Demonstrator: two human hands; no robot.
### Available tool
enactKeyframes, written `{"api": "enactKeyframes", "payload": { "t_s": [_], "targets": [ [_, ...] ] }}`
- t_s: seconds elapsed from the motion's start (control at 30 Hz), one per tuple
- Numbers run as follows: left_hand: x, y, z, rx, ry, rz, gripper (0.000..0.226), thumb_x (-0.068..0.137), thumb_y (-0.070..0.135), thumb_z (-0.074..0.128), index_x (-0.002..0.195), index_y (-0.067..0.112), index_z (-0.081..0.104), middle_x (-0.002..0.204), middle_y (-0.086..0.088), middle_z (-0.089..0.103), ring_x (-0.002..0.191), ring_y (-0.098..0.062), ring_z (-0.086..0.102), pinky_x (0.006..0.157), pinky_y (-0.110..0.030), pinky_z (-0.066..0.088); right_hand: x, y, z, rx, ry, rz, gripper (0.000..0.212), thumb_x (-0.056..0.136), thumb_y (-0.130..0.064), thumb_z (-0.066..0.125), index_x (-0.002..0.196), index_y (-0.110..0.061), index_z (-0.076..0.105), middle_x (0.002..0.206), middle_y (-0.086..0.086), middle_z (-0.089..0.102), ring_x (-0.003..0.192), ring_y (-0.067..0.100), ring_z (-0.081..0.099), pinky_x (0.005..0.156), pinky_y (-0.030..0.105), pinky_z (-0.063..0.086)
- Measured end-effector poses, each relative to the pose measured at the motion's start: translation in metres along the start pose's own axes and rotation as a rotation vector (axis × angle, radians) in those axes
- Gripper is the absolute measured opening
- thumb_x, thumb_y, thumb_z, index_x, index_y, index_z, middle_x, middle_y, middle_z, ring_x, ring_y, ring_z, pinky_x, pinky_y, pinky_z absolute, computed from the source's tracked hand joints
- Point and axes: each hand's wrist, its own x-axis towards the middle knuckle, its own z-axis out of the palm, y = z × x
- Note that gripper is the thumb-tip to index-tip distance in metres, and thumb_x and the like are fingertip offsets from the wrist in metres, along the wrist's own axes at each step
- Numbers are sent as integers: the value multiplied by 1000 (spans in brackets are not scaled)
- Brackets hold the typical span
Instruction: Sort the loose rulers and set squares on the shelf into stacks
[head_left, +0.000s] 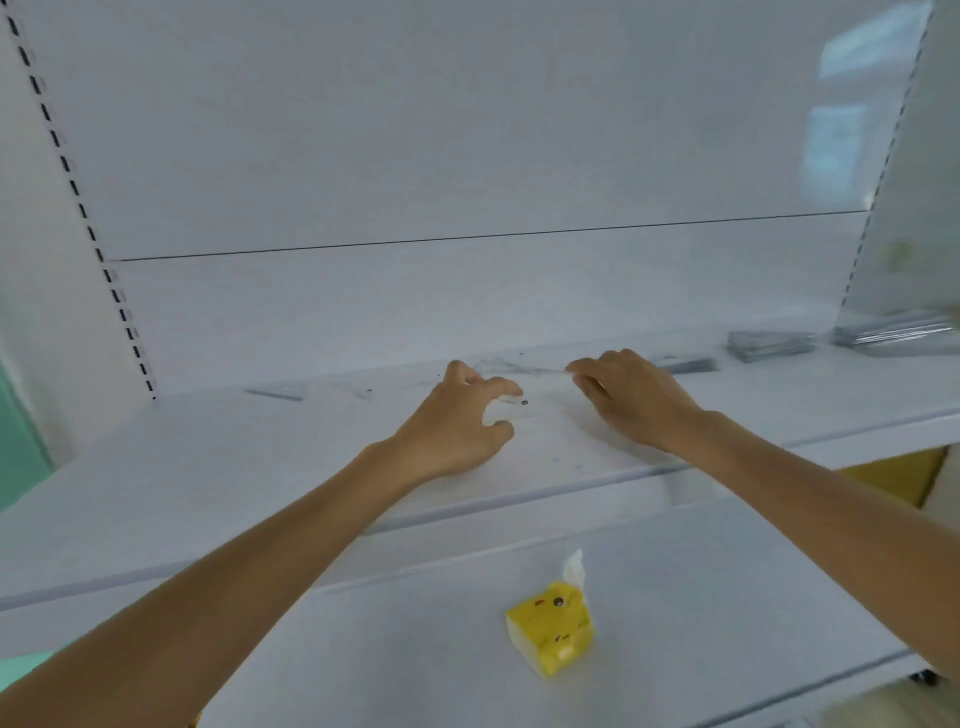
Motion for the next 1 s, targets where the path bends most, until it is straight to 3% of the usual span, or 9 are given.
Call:
{"api": "enactKeyframes", "payload": {
  "t_s": [0.2,0.5,0.67,0.83,0.93,1.0],
  "targets": [
    [77,39,40,-45,-36,51,47,84,31,62,128,36,48,113,3,35,78,-1,49,81,-18,33,-22,102,-11,29,40,125,32,99,-25,31,115,-16,57,94,11,58,97,32,50,81,42,44],
    [159,96,96,-38,79,-5,54,71,45,73,119,27,57,111,4,48,74,2,53,67,-15,36,-9,237,-13,81,40,137,38,98,-24,40,134,-16,49,127,17,52,118,31,40,99,32,28],
    [158,98,107,17,134,-110,51,69,50,72,115,31,58,106,7,49,71,3,53,64,-10,35,21,245,3,175,-20,26,38,96,-27,45,132,-18,50,133,10,47,124,24,36,101,31,31],
    [141,92,104,-18,237,-255,51,68,48,74,113,30,59,108,10,53,79,3,55,66,-8,36,43,232,14,285,-76,-125,33,93,-27,49,124,-18,56,128,6,54,119,22,43,94,31,38],
    [128,90,107,-72,290,-312,48,66,49,75,108,32,60,111,13,56,83,5,55,66,-8,37,47,229,22,377,-172,-115,30,90,-29,51,116,-20,62,123,3,61,115,21,53,93,28,41],
    [122,90,107,-80,293,-331,46,65,49,76,106,34,61,112,14,56,85,5,55,67,-8,38,46,228,25,386,-227,-101,30,90,-33,49,116,-23,61,124,3,60,116,22,53,98,35,43]
  ]
}}
